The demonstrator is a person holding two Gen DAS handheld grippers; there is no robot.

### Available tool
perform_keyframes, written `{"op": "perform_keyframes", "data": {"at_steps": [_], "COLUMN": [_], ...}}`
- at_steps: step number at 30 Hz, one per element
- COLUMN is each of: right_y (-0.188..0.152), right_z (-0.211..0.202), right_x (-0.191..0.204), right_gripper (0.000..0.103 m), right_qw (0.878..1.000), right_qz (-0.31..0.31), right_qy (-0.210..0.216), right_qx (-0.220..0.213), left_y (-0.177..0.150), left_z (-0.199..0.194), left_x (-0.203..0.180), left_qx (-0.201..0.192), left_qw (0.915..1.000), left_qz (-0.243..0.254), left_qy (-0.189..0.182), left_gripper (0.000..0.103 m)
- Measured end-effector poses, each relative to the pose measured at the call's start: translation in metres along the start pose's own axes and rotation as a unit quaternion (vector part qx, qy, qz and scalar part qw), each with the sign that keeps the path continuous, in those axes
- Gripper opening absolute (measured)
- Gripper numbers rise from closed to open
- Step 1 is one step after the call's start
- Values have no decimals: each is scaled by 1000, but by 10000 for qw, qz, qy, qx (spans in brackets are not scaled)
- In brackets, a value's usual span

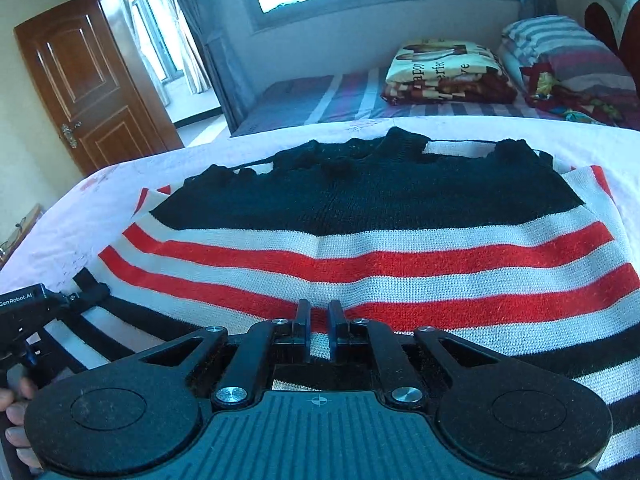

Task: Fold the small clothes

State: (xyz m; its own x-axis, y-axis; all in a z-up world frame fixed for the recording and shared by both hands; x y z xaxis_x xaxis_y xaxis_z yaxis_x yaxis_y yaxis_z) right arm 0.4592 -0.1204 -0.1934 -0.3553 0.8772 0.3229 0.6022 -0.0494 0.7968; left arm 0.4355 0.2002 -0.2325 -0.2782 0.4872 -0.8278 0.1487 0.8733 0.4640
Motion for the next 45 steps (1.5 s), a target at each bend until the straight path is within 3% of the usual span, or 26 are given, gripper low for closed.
{"op": "perform_keyframes", "data": {"at_steps": [7,12,16,20,27,28,30,33,34,35,36,38,41,43,45], "right_y": [-9,-12,-11,-6,13,13,12,9,9,9,9,13,25,29,29], "right_z": [-3,-8,-9,-12,-103,-116,-140,-166,-173,-178,-183,-192,-190,-179,-158], "right_x": [-3,-7,-12,-24,-112,-126,-150,-180,-188,-194,-198,-201,-190,-177,-168], "right_gripper": [7,5,5,6,6,6,6,6,6,12,43,84,83,79,79], "right_qw": [9995,9992,9984,9960,9703,9680,9656,9583,9550,9524,9494,9441,9439,9443,9411], "right_qz": [-118,161,358,727,2132,2223,2323,2614,2740,2840,2939,3041,3030,3012,3150], "right_qy": [132,102,168,384,100,53,-51,-113,-111,-114,-56,39,543,769,967], "right_qx": [-243,-344,-400,-346,-1141,-1161,-1168,-1145,-1129,-1106,-1102,-1275,-1194,-1076,-766], "left_y": [3,7,3,-17,-110,-128,-170,-233,-247,-254,-255,-242,-193,-151,-118], "left_z": [-8,-6,-7,-11,8,14,30,51,50,44,35,14,-23,-32,-25], "left_x": [1,-21,-64,-125,-215,-223,-235,-236,-240,-245,-248,-255,-250,-234,-212], "left_qx": [-23,27,26,114,633,771,1150,1680,1622,1608,1683,1703,1097,600,367], "left_qw": [9998,9994,9972,9896,9591,9534,9330,9007,8912,8879,8897,8968,9149,9277,9348], "left_qz": [-35,36,525,1242,2665,2848,3392,4006,4236,4305,4223,4006,3717,3582,3503], "left_qy": [-211,-350,-527,-714,-708,-635,-353,5,16,-197,-420,-794,-1130,-868,-456], "left_gripper": [16,16,16,16,16,16,18,29,48,66,66,65,66,65,64]}}
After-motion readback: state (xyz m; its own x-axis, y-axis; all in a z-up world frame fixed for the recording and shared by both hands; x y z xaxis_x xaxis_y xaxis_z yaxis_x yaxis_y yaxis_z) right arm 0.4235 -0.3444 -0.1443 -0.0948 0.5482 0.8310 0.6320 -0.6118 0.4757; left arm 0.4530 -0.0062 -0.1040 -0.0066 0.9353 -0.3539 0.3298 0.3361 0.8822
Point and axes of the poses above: each gripper's, at about its wrist camera, not at the fingertips, and z roughly the way its jaws point, x to its left, y to its top, the point moved 3 cm from there along z, roughly the way its jaws point, and after that the axes turned 12 degrees about -x, right-handed, at the moved point
